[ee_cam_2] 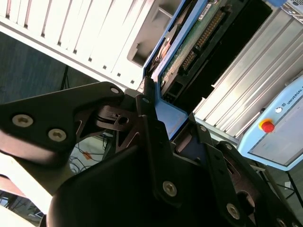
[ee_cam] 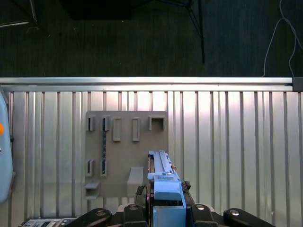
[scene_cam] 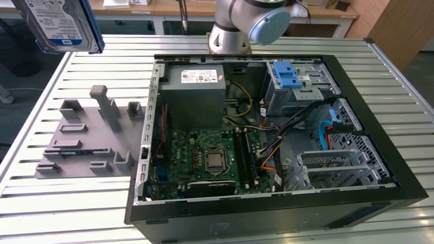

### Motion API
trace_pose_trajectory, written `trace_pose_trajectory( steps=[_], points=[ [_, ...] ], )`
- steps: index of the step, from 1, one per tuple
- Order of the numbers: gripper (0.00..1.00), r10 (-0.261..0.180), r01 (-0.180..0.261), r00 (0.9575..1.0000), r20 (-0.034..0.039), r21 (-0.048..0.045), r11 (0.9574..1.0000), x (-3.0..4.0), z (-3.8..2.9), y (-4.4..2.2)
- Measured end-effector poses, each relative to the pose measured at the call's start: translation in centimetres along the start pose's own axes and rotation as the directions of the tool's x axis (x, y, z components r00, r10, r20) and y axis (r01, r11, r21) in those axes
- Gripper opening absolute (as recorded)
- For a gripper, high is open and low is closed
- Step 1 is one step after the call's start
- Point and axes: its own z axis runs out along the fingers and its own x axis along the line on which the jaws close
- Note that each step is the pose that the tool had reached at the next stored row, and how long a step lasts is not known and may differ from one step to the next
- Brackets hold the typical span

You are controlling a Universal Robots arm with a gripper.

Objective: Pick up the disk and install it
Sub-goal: 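Pick up the disk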

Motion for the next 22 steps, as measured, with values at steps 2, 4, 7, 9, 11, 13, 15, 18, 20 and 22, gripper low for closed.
trace_pose_trajectory(
  steps=[2, 4, 7, 9, 11, 13, 15, 18, 20, 22],
  points=[
    [0.36, 0.000, 0.000, 1.0000, 0.0000, 0.0000, 1.0000, -0.01, -0.01, -0.23],
    [0.36, 0.000, 0.000, 1.0000, -0.0001, -0.0001, 1.0000, -0.01, -0.02, -0.46],
    [0.36, 0.000, 0.000, 1.0000, -0.0001, -0.0001, 1.0000, -0.01, -0.02, -0.80],
    [0.36, 0.000, 0.000, 1.0000, -0.0001, -0.0001, 1.0000, -0.02, -0.03, -1.03],
    [0.36, 0.000, 0.000, 1.0000, -0.0001, -0.0001, 1.0000, -0.03, -0.03, -1.27],
    [0.36, 0.000, 0.000, 1.0000, 0.0000, 0.0000, 1.0000, -0.03, -0.04, -1.53],
    [0.36, 0.000, 0.000, 1.0000, 0.0000, -0.0001, 1.0000, -0.03, -0.05, -1.79],
    [0.36, 0.000, 0.000, 1.0000, 0.0000, -0.0001, 1.0000, -0.04, -0.05, -2.20],
    [0.36, 0.000, 0.000, 1.0000, 0.0000, -0.0001, 1.0000, -0.05, -0.06, -2.48],
    [0.36, 0.000, 0.000, 1.0000, 0.0000, 0.0000, 1.0000, -0.05, -0.07, -2.74]
  ],
)
